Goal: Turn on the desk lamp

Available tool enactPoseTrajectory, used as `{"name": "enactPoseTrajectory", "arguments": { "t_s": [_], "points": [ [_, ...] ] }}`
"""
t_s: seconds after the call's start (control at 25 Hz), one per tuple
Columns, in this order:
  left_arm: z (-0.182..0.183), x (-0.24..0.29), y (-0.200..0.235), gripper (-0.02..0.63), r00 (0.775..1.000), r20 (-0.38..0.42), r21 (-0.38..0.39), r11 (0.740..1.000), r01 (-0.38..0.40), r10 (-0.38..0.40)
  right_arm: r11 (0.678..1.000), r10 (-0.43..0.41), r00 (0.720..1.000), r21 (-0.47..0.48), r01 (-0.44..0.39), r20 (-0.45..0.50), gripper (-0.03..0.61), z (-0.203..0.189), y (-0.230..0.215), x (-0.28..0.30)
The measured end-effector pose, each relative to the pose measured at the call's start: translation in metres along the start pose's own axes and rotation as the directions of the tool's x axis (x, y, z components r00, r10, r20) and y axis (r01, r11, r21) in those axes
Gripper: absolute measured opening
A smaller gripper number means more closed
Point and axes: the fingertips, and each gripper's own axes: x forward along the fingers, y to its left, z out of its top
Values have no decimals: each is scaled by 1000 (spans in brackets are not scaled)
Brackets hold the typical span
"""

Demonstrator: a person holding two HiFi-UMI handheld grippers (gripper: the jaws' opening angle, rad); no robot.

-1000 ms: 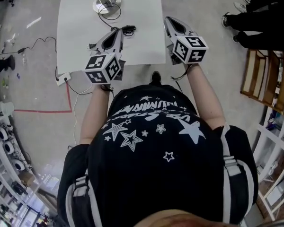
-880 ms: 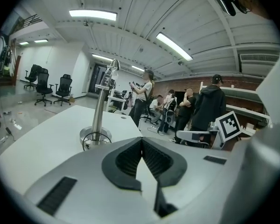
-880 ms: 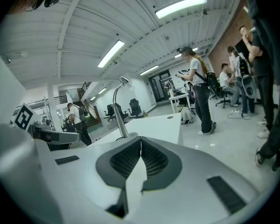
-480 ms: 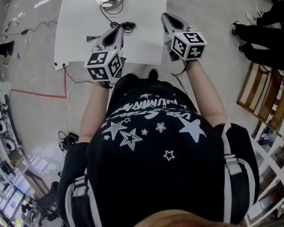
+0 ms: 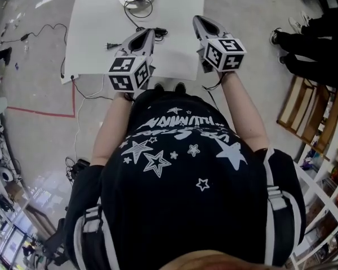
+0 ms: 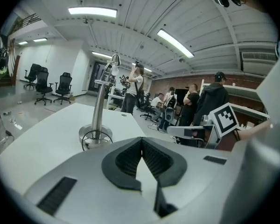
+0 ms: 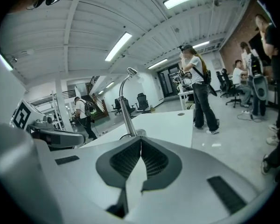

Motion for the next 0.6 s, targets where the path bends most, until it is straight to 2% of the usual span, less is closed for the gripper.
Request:
{"name": "enactPoseTrajectory", "arguments": {
  "t_s": [0.36, 0.6],
  "points": [
    [-25, 10, 33, 9, 997, -71, -23, 1000, 11, -12, 999, -44, 999, -8, 44, -9, 5, -8, 13, 20],
    [-32, 15, 32, 9, 996, -79, -41, 999, 27, -30, 999, -40, 999, -14, 40, -21, 6, -7, 9, 28]
  ]
}}
